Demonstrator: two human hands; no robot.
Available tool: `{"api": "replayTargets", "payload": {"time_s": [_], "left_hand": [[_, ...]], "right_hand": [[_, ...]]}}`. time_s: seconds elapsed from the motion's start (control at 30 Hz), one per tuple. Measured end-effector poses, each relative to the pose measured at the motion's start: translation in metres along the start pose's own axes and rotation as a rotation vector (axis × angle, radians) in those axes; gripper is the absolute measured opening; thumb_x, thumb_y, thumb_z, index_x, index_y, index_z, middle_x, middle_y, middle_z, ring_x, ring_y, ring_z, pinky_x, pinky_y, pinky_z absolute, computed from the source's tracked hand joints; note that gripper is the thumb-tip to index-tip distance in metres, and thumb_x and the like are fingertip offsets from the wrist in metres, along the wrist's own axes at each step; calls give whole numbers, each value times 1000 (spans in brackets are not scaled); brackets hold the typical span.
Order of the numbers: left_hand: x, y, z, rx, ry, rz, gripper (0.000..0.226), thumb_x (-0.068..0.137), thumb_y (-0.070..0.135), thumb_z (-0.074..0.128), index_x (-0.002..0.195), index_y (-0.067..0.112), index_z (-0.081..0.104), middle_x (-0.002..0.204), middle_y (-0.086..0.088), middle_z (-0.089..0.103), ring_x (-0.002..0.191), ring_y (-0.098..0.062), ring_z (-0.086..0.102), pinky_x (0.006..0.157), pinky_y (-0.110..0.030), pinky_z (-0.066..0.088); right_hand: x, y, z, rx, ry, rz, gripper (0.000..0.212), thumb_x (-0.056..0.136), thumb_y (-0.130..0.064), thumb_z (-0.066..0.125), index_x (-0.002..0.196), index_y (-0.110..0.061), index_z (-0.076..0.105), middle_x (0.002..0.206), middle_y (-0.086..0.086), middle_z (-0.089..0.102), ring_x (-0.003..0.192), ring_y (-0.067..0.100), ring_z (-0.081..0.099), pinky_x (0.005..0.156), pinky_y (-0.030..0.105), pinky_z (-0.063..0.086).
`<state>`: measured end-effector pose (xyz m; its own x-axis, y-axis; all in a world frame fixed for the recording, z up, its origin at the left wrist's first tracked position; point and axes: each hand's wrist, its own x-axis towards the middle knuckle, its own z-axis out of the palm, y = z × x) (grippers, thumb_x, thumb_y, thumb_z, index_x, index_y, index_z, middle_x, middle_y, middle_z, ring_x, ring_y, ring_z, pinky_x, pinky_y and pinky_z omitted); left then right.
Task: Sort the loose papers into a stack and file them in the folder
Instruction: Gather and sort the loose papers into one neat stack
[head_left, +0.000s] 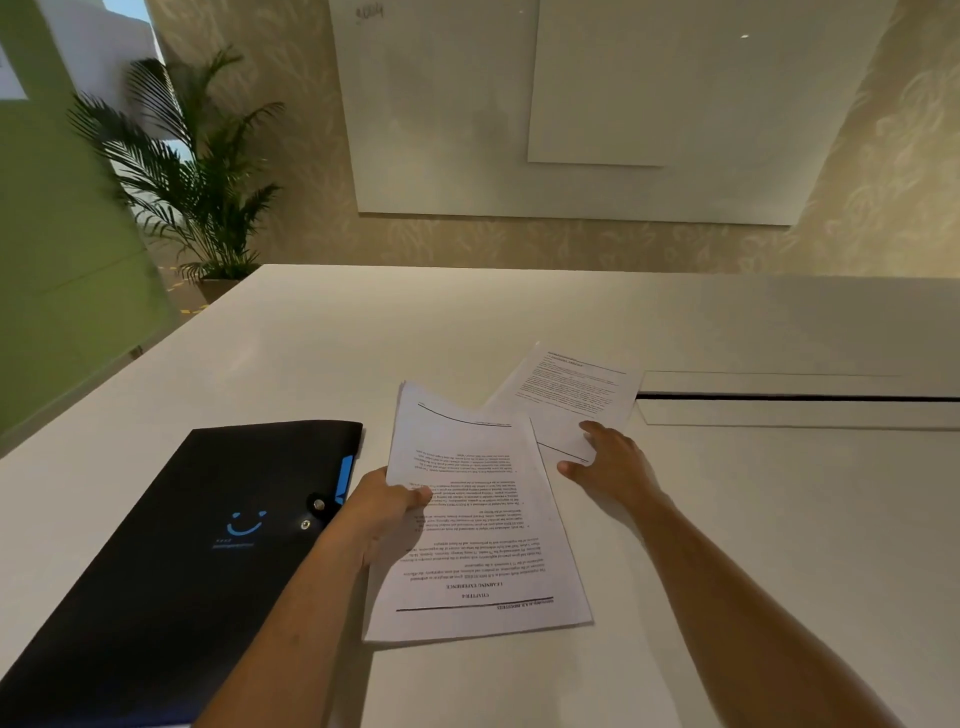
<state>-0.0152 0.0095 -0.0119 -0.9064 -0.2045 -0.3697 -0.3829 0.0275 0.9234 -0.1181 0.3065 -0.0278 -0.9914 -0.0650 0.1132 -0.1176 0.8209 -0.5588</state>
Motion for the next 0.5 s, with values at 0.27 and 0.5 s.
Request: {"api": "replayTargets", "payload": {"time_s": [0.27, 0.5], "left_hand": [[-4, 1, 1, -1, 15, 9, 13, 89, 11, 67, 94, 23, 64, 91, 3, 72, 87, -22, 67, 61, -30, 52], [-6, 1, 0, -37, -10, 16, 17, 88, 9, 68, 101, 19, 66, 94, 2, 74, 89, -21, 68, 61, -28, 54]], "right_hand": [[-8, -10, 0, -63, 31, -33, 50, 86, -42, 68, 131, -25, 56, 121, 0, 67, 110, 25, 65, 82, 40, 53], [-21, -3, -8, -336, 165, -155, 25, 85, 10, 53, 92, -12, 61, 85, 8, 65, 78, 31, 66, 62, 35, 49]]}}
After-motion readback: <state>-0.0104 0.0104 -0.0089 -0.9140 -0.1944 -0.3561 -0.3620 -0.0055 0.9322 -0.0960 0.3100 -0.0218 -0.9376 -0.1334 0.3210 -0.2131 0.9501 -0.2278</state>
